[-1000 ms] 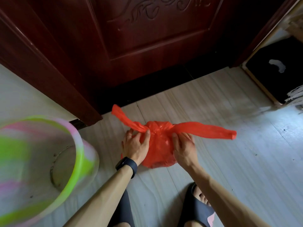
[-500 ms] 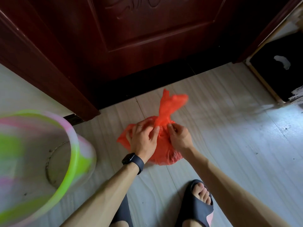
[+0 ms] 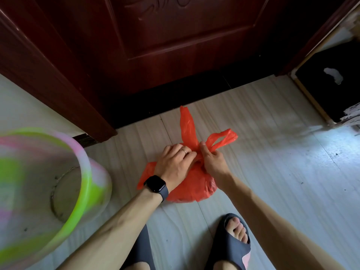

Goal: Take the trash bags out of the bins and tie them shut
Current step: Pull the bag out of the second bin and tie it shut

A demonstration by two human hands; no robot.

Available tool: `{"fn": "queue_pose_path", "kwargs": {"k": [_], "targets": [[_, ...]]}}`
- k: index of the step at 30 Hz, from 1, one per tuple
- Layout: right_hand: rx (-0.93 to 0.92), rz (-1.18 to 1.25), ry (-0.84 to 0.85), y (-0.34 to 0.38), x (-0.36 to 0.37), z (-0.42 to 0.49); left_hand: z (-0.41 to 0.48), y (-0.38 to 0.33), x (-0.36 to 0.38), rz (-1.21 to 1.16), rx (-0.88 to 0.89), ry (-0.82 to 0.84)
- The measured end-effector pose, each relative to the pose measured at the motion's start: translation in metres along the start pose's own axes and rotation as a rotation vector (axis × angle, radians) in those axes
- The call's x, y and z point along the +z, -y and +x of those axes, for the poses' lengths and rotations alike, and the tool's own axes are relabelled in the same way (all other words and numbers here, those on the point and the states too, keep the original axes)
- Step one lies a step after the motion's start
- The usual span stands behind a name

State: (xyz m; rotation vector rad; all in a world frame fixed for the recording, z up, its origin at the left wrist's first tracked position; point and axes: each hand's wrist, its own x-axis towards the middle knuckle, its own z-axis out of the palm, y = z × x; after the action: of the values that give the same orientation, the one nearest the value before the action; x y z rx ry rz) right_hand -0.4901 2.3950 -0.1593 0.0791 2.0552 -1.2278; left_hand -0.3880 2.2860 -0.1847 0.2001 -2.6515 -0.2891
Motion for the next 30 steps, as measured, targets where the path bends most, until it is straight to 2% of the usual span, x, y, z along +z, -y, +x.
{"fn": "queue_pose_path", "kwargs": {"k": [2, 5, 7, 10, 14, 16, 19, 22, 27, 28, 30], "targets": [[0.099, 0.146, 0.000, 0.002, -0.004, 0.002, 0.001, -0.004, -0.001, -0.115, -0.090, 0.057], [0.227, 0.384, 0.119, -0.001, -0.011, 0.004, 0.002, -0.003, -0.007, -0.371, -0.323, 0.259], [0.253, 0.447, 0.211, -0.006, -0.015, 0.006, 0.004, 0.001, -0.006, -0.414, -0.375, 0.402], [0.252, 0.507, 0.354, -0.012, -0.024, 0.008, 0.009, 0.005, -0.009, -0.528, -0.495, 0.526], [0.216, 0.516, 0.491, -0.017, -0.037, 0.009, 0.018, 0.015, -0.019, -1.155, -0.872, 0.700], [0.211, 0.480, 0.553, -0.016, -0.041, 0.005, 0.019, 0.021, -0.023, -1.311, -0.936, 0.783], [0.168, 0.374, 0.594, -0.016, -0.046, 0.002, 0.019, 0.027, -0.022, -1.361, -1.003, 0.845], [0.042, 0.243, 0.623, -0.015, -0.046, -0.001, 0.021, 0.029, -0.018, -1.375, -1.030, 0.904], [-0.184, -0.139, 0.366, -0.009, -0.045, -0.009, 0.022, 0.026, -0.013, -1.363, -1.061, 0.881], [-0.201, -0.150, 0.339, -0.010, -0.046, -0.008, 0.022, 0.026, -0.014, -1.357, -1.054, 0.888], [-0.166, -0.020, 0.370, -0.017, -0.045, -0.007, 0.023, 0.025, -0.017, -1.329, -1.032, 0.911]]}}
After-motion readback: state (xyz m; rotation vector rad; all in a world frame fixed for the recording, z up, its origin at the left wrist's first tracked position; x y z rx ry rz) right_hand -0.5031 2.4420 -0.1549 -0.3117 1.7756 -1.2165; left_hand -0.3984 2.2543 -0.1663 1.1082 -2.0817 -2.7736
